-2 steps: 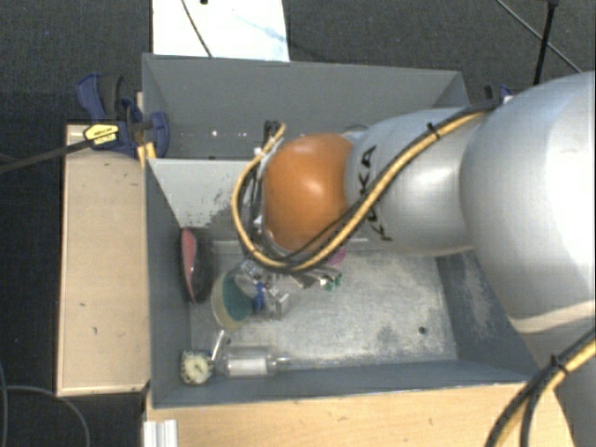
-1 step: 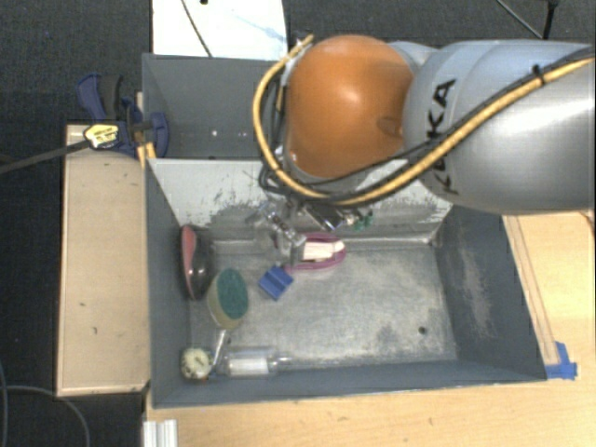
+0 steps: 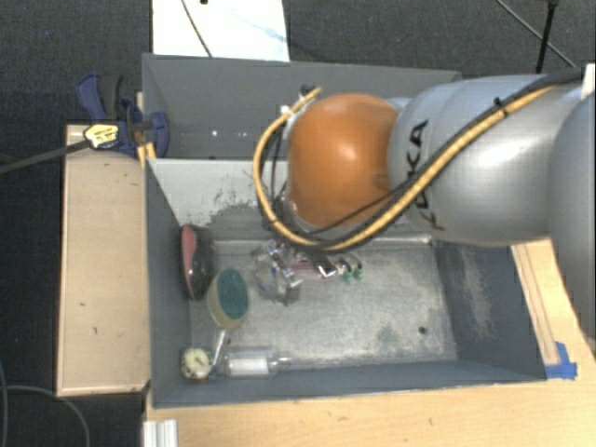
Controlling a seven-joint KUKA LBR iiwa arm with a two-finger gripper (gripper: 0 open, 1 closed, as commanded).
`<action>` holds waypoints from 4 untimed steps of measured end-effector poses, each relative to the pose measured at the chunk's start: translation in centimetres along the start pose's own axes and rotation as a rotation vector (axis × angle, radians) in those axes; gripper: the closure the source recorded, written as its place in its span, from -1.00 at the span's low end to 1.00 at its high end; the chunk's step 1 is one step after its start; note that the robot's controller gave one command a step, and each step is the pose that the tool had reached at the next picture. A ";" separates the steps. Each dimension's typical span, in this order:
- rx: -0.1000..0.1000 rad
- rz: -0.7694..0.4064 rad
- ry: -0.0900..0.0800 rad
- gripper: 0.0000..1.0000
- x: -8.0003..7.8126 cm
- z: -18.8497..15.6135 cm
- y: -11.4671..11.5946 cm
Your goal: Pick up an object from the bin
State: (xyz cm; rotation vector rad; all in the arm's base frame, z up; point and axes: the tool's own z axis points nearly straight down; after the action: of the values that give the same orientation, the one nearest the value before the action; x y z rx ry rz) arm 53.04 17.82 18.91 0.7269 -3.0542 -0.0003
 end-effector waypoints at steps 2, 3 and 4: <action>0.000 -0.035 0.001 -1.00 -1.3 9.5 -4.0; 0.003 -0.125 -0.006 -1.00 -2.1 11.8 -8.9; 0.000 -0.122 -0.011 -1.00 -3.1 11.4 -6.0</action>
Offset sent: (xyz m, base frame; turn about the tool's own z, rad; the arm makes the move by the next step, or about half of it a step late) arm 0.0000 0.0000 0.0000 0.0000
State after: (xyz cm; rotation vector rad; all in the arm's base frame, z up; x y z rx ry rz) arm 58.50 13.87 7.49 0.9144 -3.0151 -0.0041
